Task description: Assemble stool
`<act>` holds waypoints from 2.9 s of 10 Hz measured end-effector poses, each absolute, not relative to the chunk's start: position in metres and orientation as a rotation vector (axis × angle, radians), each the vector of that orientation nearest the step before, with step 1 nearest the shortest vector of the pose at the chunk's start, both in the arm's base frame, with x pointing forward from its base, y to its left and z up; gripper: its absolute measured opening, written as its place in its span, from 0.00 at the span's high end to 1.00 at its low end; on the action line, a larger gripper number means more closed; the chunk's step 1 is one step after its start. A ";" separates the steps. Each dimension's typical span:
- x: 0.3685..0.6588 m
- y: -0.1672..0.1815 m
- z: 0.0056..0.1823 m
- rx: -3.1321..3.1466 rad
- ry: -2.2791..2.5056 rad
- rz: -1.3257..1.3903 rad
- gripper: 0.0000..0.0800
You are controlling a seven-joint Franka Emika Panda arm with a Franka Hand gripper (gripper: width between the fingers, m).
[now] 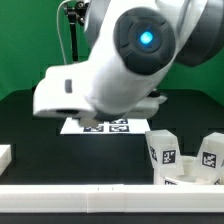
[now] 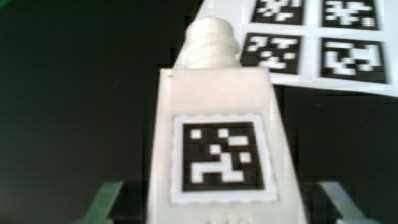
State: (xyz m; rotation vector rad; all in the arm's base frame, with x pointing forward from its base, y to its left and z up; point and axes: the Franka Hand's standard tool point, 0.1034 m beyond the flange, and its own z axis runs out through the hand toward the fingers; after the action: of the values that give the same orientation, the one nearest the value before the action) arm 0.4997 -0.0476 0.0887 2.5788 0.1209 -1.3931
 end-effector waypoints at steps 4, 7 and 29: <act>0.513 -0.037 0.101 2.610 0.120 -1.308 0.58; 0.529 -0.035 0.098 2.748 0.158 -1.032 0.58; 0.594 0.084 0.127 3.045 -0.037 0.787 0.58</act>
Offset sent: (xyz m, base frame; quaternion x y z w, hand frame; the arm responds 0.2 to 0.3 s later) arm 0.0000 0.0000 0.0000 0.0000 0.0000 0.0000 1.0000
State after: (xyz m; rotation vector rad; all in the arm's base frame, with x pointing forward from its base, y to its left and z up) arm 0.5940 0.0839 0.1266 3.0447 -0.0371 0.7870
